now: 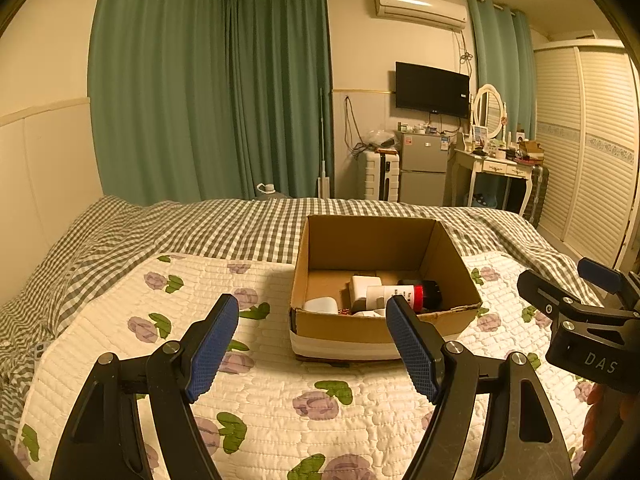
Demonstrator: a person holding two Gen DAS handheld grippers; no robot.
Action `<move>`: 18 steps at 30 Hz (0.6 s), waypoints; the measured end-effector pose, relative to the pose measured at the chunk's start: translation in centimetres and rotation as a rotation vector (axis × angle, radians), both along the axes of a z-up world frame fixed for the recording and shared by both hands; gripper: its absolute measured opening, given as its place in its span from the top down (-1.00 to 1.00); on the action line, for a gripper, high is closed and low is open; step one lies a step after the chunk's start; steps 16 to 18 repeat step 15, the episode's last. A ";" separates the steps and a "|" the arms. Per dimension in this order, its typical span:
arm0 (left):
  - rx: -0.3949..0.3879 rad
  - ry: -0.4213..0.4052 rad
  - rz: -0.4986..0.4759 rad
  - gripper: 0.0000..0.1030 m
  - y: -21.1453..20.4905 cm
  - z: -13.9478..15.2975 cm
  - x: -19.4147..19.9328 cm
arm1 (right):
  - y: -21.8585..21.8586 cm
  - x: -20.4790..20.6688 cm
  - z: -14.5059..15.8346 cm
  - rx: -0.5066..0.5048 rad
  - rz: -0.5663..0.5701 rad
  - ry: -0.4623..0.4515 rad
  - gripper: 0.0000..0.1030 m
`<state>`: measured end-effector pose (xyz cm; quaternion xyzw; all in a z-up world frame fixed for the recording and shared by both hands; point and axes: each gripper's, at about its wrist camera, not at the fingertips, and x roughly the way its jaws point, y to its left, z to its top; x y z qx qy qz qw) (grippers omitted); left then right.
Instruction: Organize rigid objects
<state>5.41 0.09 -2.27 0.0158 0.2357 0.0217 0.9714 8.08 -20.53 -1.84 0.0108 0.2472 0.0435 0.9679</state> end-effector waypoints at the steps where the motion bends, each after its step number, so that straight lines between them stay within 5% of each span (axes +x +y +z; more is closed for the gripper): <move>1: -0.001 0.000 0.000 -0.53 0.0 0.0 0.0 | 0.0 0.0 -0.1 0.000 0.000 0.001 -1.00; 18: -0.019 0.007 -0.006 -0.53 0.2 -0.2 0.0 | 0.1 0.2 -0.3 -0.005 0.003 0.011 -1.00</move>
